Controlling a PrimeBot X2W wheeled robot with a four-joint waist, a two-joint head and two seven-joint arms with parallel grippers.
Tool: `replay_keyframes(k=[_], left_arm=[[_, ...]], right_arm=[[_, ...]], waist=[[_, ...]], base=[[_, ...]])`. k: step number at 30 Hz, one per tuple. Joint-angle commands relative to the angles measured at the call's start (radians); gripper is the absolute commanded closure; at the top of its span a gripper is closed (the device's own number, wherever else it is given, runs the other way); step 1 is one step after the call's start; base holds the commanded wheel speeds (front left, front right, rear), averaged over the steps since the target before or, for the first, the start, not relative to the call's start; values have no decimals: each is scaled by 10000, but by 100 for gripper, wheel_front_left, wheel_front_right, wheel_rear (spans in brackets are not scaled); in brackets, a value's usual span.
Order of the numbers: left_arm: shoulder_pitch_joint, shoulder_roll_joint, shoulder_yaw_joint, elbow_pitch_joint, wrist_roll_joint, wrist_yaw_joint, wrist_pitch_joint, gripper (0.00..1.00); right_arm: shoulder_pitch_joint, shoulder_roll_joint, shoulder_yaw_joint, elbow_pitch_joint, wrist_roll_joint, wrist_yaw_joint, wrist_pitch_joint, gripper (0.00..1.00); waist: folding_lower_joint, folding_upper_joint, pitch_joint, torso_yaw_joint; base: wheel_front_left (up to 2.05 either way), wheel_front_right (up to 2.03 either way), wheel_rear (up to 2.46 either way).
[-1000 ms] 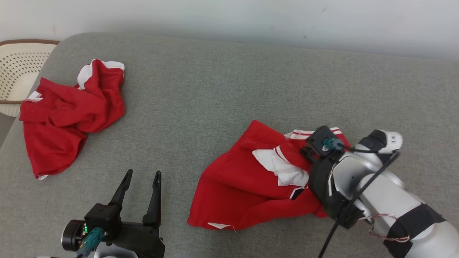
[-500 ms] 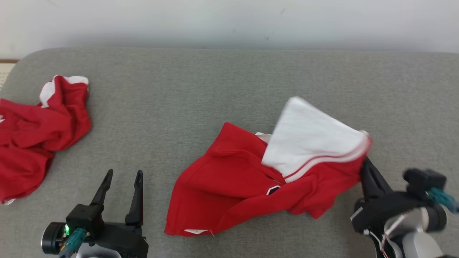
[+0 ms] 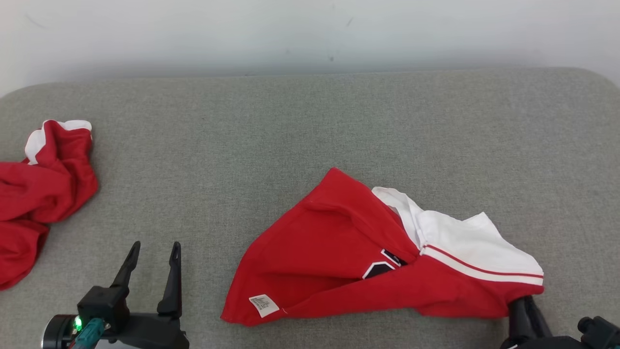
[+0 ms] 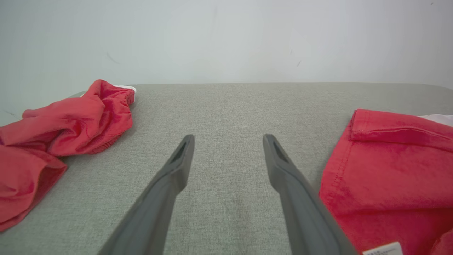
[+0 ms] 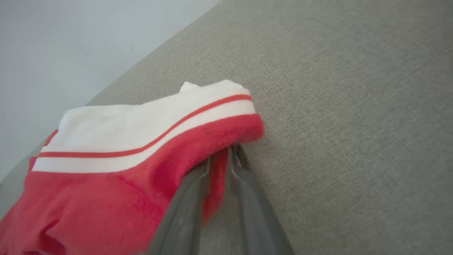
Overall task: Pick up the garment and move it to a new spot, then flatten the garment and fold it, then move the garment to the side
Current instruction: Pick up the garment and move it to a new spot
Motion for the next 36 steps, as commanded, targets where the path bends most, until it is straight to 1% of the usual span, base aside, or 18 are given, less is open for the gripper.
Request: replay_keyframes(k=[1, 4, 8, 10, 12, 15, 20, 21, 22, 23, 24, 26, 30, 36], left_arm=[[144, 91, 44, -31, -65, 23, 41, 0], [245, 140, 129, -94, -102, 128, 46, 0], [456, 179, 305, -224, -209, 343, 38, 0], [661, 202, 414, -379, -264, 511, 24, 0], [773, 231, 481, -463, -329, 582, 20, 0], [902, 253, 541, -574, -340, 665, 23, 0], [1089, 315, 512, -689, -334, 737, 90, 0], [1138, 318, 488, -723, -321, 761, 122, 0], [1303, 321, 401, -871, -250, 845, 198, 0], [1347, 327, 375, -920, -236, 872, 229, 0], [1462, 353, 304, -1026, -213, 897, 316, 0], [1549, 400, 237, -1080, -199, 881, 384, 0], [1598, 457, 184, -1032, -223, 863, 477, 0], [1601, 562, 70, -841, -268, 805, 655, 0]], right_arm=[[121, -11, -35, 15, 33, 3, -135, 0], [236, -1, -92, -76, -21, 3, -346, 0], [419, -1, -435, -581, -495, 3, -467, 0], [376, -14, -799, -1224, -985, 3, -424, 0], [184, -86, -999, -1672, -1286, 3, -338, 0], [-129, -220, -1032, -2277, -1696, 3, -216, 0], [-517, -426, -350, -2981, -2488, 3, 130, 0], [-540, -429, -134, -3066, -2567, 3, 190, 0], [-401, -533, 418, -3123, -2931, 4, 352, 0], [-333, -489, 528, -3120, -2947, 4, 370, 0], [-91, -455, 925, -3115, -3133, 4, 476, 0], [108, -483, 1294, -3060, -3230, 4, 537, 0], [354, -567, 1787, -2936, -3321, 4, 590, 0], [706, -516, 2076, -3074, -3810, 4, 642, 0]], waist=[[1, -1, 16, -36], [1, -1, -13, -93], [1, -1, -108, -166], [1, -1, -189, -218], [1, -1, -240, -245], [1, -1, -322, -268], [1, -1, -581, -254], [1, -1, -640, -237], [1, -1, -856, -179], [1, -1, -928, -149], [1, -1, -1131, -96], [1, -1, -1300, -88], [1, -1, -1516, -118], [1, -1, -1653, -173]], base=[[0, 0, 0], [0, 0, 0], [0, 0, 0], [0, 0, 0], [0, 0, 0], [0, 0, 0], [0, 0, 0], [0, 0, 0], [0, 0, 0], [0, 0, 0], [0, 0, 0], [0, 0, 0], [0, 0, 0], [0, 0, 0]])
